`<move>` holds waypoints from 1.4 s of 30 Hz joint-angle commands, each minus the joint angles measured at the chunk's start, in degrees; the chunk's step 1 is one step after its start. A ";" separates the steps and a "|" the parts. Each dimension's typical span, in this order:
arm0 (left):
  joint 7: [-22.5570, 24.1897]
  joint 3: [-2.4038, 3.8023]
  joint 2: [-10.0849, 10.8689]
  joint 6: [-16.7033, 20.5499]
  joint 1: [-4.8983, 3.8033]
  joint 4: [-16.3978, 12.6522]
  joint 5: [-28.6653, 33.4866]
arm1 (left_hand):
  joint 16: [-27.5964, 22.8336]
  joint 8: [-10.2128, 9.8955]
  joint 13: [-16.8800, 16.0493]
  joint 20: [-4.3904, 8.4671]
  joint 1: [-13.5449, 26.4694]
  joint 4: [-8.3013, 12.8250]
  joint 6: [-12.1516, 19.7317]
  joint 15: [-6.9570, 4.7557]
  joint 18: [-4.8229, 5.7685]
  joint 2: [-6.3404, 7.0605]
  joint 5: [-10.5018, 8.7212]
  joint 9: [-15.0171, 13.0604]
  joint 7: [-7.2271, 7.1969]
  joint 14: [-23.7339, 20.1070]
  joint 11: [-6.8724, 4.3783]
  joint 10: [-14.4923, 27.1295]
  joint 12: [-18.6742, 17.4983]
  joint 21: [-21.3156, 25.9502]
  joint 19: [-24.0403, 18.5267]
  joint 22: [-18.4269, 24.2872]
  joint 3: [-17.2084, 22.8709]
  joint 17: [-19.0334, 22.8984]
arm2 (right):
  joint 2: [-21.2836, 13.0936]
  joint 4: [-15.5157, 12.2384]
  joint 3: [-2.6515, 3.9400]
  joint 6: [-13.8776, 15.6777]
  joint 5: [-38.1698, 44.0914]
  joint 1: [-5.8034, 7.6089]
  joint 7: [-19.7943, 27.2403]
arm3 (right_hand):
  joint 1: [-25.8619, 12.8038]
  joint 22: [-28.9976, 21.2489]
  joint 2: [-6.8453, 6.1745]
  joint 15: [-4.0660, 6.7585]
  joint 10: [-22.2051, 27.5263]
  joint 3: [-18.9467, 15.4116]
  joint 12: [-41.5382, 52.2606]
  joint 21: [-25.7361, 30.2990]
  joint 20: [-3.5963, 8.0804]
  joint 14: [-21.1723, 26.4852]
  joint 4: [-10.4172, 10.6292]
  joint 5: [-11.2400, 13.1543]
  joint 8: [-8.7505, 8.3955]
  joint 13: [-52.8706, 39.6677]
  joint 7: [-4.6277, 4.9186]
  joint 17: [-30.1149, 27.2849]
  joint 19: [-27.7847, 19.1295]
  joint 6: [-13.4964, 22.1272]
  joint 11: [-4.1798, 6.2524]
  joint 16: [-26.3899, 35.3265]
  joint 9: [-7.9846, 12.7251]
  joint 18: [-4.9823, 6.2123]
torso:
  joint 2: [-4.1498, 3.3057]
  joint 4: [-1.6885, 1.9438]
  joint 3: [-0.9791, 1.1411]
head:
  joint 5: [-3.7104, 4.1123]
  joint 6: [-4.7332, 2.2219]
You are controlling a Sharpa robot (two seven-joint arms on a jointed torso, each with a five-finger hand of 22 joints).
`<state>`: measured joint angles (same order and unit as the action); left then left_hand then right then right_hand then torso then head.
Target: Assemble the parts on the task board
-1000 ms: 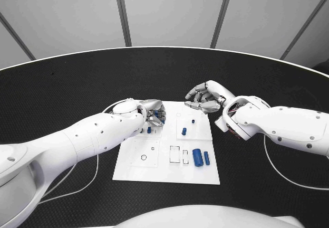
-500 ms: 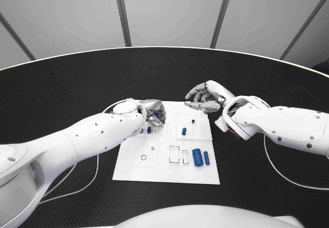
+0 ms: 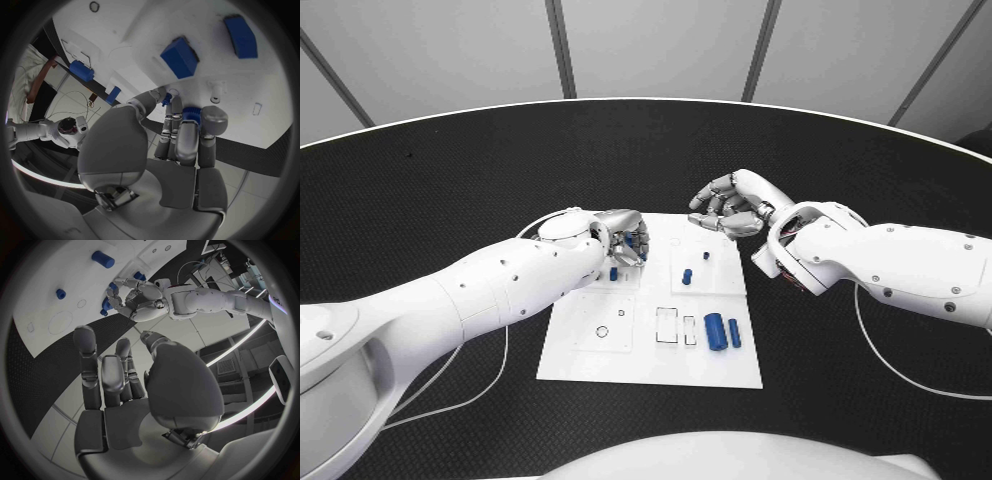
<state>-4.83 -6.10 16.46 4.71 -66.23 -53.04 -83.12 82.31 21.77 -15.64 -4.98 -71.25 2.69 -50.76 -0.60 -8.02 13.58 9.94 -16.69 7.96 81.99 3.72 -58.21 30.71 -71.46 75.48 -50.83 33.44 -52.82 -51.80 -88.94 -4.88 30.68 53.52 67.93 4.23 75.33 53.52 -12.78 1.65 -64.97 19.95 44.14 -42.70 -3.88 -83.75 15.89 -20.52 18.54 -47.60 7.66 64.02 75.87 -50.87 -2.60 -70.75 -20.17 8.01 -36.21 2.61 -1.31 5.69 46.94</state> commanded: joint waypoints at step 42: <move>0.10 0.01 -0.02 0.67 0.01 0.08 0.45 | -0.42 -0.21 6.45 0.33 -5.50 1.85 -4.65 -0.71 1.01 -5.53 -1.33 -2.49 -0.72 -0.15 -0.68 -3.22 -1.27 -1.01 0.92 -1.34 5.70 4.78 | 0.19 0.20 0.00 -0.14 0.00 0.00 0.06 | 0.08 0.06 -0.40 0.29 -0.68 0.55 0.44 0.08 -0.05 -0.14 -0.18 -0.37 0.38 -0.06 -0.16 0.19 0.64 -0.40 0.16 0.20 -0.07 0.75 | 0.01 -0.02 -0.03 | 0.03 -0.24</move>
<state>-4.73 -6.09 16.43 5.35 -66.22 -52.95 -82.68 81.65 21.76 -14.66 -4.51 -76.04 4.57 -54.95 -0.91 -8.02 8.39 8.60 -19.15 7.21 81.68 3.16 -61.03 29.28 -72.34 75.95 -52.12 38.71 -47.91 -51.61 -88.75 -4.88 30.54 53.52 67.93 4.28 75.33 53.52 -12.78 1.65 -65.17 20.11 44.39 -42.70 -4.09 -83.75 15.72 -20.52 18.54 -47.59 7.66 64.16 76.07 -50.87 -2.40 -70.75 -20.16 8.01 -36.17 2.60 -1.32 5.72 46.76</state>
